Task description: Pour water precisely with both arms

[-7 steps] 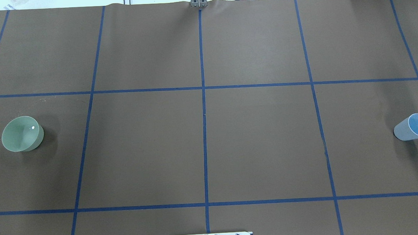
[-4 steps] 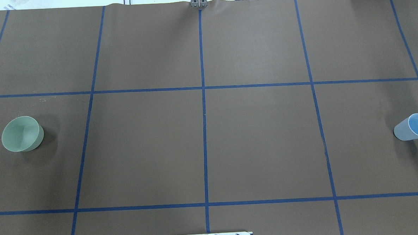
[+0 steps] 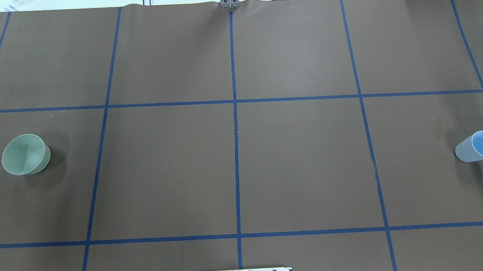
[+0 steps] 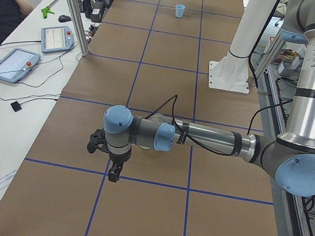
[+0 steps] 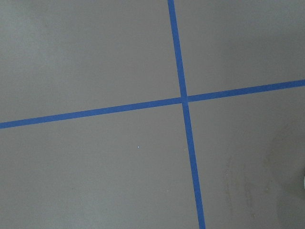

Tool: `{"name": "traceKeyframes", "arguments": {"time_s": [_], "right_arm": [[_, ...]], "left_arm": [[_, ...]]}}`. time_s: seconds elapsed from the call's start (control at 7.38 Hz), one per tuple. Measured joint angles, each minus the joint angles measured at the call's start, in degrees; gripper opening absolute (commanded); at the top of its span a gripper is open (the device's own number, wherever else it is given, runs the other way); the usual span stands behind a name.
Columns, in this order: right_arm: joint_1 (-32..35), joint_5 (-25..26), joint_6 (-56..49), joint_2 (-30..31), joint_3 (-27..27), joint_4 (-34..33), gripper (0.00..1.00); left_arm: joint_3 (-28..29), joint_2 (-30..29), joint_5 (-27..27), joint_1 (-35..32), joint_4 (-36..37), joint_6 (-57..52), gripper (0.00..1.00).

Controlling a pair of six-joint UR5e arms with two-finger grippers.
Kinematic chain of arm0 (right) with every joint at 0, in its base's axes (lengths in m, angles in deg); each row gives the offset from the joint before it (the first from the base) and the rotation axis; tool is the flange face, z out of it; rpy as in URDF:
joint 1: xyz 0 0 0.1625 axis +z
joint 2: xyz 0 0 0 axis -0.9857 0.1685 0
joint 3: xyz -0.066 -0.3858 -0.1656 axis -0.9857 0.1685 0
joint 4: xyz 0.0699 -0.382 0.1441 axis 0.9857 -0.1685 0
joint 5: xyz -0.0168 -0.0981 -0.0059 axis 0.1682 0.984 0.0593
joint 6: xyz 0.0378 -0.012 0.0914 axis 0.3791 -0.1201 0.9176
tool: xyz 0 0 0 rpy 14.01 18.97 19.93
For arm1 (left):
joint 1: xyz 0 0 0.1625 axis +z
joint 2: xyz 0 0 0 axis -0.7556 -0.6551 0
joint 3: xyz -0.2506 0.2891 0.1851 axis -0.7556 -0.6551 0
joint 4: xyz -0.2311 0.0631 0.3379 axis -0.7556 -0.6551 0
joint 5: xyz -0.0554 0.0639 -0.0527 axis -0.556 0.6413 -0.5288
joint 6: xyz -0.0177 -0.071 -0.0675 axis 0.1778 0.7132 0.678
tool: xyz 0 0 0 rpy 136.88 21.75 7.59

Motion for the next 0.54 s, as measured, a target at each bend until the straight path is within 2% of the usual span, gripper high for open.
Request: {"name": "traceKeyframes", "arguments": {"time_s": [0.54], "right_arm": [[-1.4, 0.01, 5.4, -0.44, 1.78, 2.81, 0.99]], "left_arm": [[0.34, 0.1, 0.02, 0.05, 0.44, 0.22, 1.0]]}}
